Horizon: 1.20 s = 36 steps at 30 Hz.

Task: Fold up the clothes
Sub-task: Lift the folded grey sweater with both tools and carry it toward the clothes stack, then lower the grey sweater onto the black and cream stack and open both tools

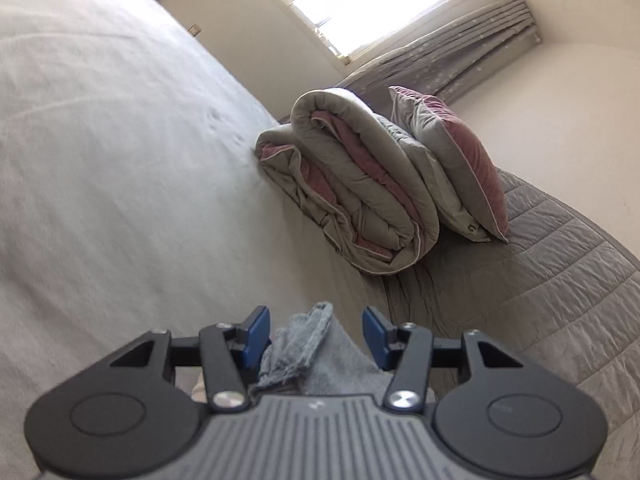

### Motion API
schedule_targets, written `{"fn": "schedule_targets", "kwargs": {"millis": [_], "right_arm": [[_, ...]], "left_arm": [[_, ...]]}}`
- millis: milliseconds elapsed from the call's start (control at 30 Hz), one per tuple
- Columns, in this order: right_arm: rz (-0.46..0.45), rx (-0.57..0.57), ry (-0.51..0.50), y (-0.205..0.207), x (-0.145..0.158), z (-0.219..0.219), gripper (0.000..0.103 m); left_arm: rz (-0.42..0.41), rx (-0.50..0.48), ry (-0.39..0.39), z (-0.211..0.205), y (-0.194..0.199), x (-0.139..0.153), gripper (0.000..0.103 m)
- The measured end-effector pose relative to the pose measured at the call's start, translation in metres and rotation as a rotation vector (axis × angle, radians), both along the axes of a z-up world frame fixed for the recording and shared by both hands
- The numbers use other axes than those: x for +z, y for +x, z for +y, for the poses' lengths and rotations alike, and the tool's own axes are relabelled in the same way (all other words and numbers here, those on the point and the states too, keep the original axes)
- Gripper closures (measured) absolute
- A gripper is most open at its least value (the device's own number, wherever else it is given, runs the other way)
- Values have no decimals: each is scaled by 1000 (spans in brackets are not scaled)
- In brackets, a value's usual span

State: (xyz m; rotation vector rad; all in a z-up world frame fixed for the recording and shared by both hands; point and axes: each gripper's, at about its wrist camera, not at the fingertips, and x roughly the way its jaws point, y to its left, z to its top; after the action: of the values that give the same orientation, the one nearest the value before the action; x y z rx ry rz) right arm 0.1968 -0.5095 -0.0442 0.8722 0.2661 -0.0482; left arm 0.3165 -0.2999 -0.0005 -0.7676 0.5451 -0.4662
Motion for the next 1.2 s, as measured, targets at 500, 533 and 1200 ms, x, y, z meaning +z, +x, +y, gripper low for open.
{"fn": "schedule_targets", "kwargs": {"millis": [500, 533, 1200], "right_arm": [[46, -65, -520, 21, -37, 53, 87], [40, -72, -505, 19, -42, 50, 87], [142, -117, -537, -80, 53, 105, 7]], "left_arm": [[-187, -160, 233, -30, 13, -39, 101], [-202, -156, 239, -30, 11, -40, 101], [-125, -81, 604, 6, -90, 59, 3]]}}
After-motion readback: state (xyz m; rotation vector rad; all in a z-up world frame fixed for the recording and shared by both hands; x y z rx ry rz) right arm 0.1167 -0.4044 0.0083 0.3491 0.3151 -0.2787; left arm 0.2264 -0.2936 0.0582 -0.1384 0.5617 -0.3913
